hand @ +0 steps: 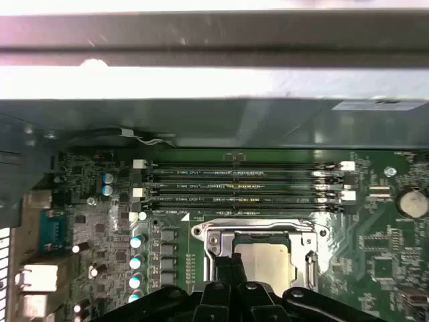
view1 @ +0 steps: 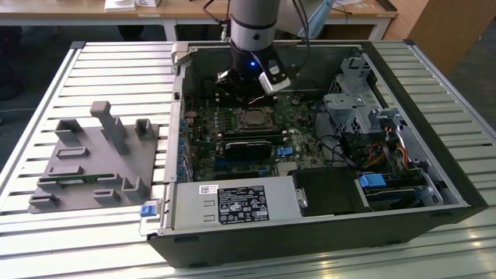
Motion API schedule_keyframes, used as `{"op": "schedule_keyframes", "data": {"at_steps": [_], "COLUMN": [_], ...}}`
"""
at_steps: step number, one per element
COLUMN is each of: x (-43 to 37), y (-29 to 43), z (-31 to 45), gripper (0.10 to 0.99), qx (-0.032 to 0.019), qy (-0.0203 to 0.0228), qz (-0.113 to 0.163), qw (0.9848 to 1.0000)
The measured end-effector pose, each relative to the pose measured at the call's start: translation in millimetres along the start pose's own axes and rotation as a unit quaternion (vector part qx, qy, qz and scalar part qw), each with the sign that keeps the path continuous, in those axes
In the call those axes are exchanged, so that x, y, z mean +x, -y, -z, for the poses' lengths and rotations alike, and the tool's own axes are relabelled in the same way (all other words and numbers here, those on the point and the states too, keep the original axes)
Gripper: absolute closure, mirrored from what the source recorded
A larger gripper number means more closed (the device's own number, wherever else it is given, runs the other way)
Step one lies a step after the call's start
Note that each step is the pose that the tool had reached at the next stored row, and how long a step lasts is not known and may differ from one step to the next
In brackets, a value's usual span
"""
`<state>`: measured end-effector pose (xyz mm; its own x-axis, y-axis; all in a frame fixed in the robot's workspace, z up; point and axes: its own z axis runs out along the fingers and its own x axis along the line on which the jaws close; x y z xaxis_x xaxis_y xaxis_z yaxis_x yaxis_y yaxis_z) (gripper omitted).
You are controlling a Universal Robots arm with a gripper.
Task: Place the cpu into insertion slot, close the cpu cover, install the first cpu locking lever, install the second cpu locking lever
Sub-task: 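Install the first cpu locking lever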
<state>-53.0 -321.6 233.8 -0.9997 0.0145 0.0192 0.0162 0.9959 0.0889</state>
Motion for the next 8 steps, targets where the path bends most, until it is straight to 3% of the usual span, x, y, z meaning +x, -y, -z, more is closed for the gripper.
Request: {"op": "schedule_keyframes", "data": {"at_steps": [2, 5, 8], "x": [0.1, 0.5, 0.7], "y": [-0.6, -2.3, -3.1], "z": [6.4, 25.3, 35.1], "gripper": [0.980, 0.980, 0.980], "qx": [0.0000, 0.0000, 0.0000], "qy": [0.0000, 0.0000, 0.0000], "qz": [0.000, 0.000, 0.000], "qw": [1.0000, 1.0000, 1.0000]}}
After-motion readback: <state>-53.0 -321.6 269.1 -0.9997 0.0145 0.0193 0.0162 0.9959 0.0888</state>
